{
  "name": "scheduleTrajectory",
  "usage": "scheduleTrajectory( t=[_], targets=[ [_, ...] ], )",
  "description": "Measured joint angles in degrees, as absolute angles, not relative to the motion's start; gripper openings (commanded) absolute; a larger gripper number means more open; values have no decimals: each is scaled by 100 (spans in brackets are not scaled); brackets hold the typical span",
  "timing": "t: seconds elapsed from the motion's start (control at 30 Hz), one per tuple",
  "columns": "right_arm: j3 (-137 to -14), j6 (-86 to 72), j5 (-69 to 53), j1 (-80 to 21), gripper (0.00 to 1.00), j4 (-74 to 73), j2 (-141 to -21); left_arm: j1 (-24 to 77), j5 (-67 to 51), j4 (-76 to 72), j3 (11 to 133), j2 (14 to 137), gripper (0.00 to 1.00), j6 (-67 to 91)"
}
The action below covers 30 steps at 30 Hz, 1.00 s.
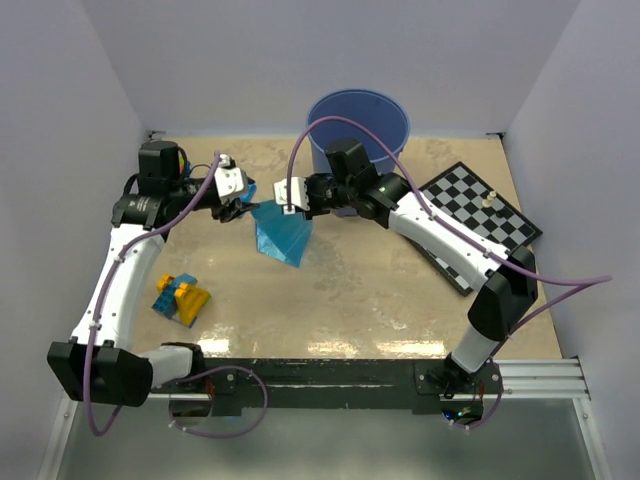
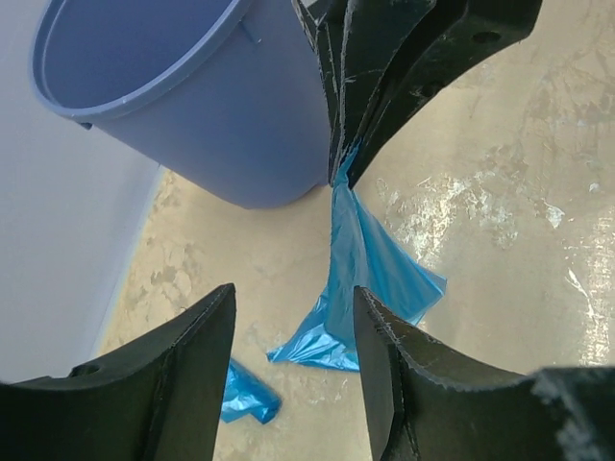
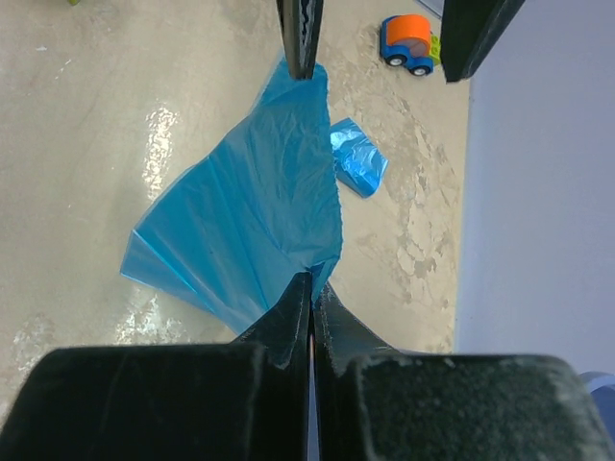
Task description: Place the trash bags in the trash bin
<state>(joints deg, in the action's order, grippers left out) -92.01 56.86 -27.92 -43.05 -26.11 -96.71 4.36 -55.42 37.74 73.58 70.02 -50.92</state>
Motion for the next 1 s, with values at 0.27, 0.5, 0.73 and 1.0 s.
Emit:
scheduleTrajectory(
  t=[0.27, 0.5, 0.73, 1.0],
  targets=[
    [-9205, 5605, -2624, -4305, 0, -2589, -9671, 725, -5483, 3374, 7052, 7063, 49, -4648],
    [-9216, 5559, -2598, -4305, 0, -2521, -9671, 834, -5194, 3286, 6888, 7083, 40, -4646],
    [-9216, 5553, -2596, -4305, 0, -2523, -9668, 917, -4681, 2738, 6479, 7089, 4, -4418],
    [-9378, 5065, -2742, -4244, 8, -2698, -9721, 1391, -4364, 2250, 6383, 7028, 0, -4338]
  ],
)
